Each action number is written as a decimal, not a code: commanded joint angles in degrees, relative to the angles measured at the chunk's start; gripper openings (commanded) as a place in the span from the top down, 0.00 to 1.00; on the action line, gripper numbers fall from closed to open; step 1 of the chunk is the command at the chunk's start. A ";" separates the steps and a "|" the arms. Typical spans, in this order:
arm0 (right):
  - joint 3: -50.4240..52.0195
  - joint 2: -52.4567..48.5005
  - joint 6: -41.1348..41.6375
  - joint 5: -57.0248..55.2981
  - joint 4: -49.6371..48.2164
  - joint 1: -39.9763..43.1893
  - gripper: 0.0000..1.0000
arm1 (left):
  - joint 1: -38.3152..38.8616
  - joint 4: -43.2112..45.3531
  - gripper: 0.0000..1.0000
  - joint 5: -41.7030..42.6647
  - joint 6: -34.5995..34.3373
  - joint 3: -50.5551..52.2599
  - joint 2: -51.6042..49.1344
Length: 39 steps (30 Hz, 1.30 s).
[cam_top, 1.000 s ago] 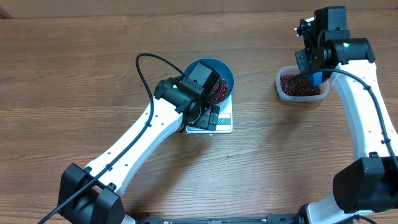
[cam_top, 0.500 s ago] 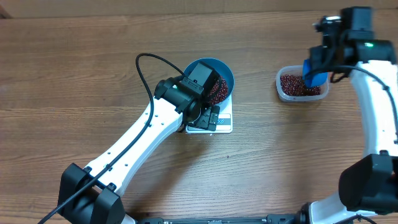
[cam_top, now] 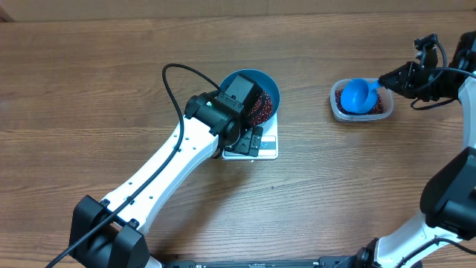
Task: Scoop item into bowl and weigh 150g on scale
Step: 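Lay the scoop in the tub and open the right gripper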
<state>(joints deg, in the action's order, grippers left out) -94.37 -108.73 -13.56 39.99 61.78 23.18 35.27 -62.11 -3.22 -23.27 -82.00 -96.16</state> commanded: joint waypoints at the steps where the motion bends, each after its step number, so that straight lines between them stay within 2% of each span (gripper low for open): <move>1: -0.42 -0.35 -1.97 7.69 -1.31 1.33 0.96 | 0.37 0.04 0.00 0.20 -0.33 0.31 -0.11; 11: -0.42 -8.74 -2.99 7.69 -2.95 1.40 0.95 | 0.37 0.04 0.00 0.20 -0.33 0.31 -0.11; 13: -0.42 -8.85 -2.99 7.67 -3.23 1.44 0.83 | 0.37 0.04 0.01 0.20 -0.33 0.31 -0.11; 16: -0.42 -8.85 -2.99 7.61 -3.82 1.44 0.53 | 0.37 0.04 0.01 0.20 -0.33 0.31 -0.11; 20: -0.42 -8.85 -3.02 6.51 -4.31 1.44 0.32 | 0.37 0.04 0.00 0.20 -0.33 0.31 -0.11; 27: -1.29 -8.83 -2.99 3.02 -4.96 1.55 0.18 | 0.37 0.04 0.00 0.20 -0.33 0.31 -0.11; 29: -2.12 -8.83 -2.97 2.89 -4.90 1.77 0.10 | 0.37 0.04 0.00 0.20 -0.33 0.31 -0.11; 30: -2.36 -8.83 -2.97 2.89 -4.96 1.86 0.00 | 0.37 0.04 0.00 0.20 -0.33 0.31 -0.11; 36: -3.54 -8.83 2.05 -5.86 -7.45 2.08 0.00 | 0.37 0.04 0.00 0.20 -0.33 0.31 -0.11; 39: -3.54 -8.83 2.01 -8.37 -7.74 2.08 0.00 | 0.37 0.04 0.01 0.20 -0.33 0.31 -0.11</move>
<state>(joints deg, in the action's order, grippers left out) -96.12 -116.77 -13.41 37.06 54.43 25.04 35.27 -62.08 -3.22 -23.27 -82.00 -96.16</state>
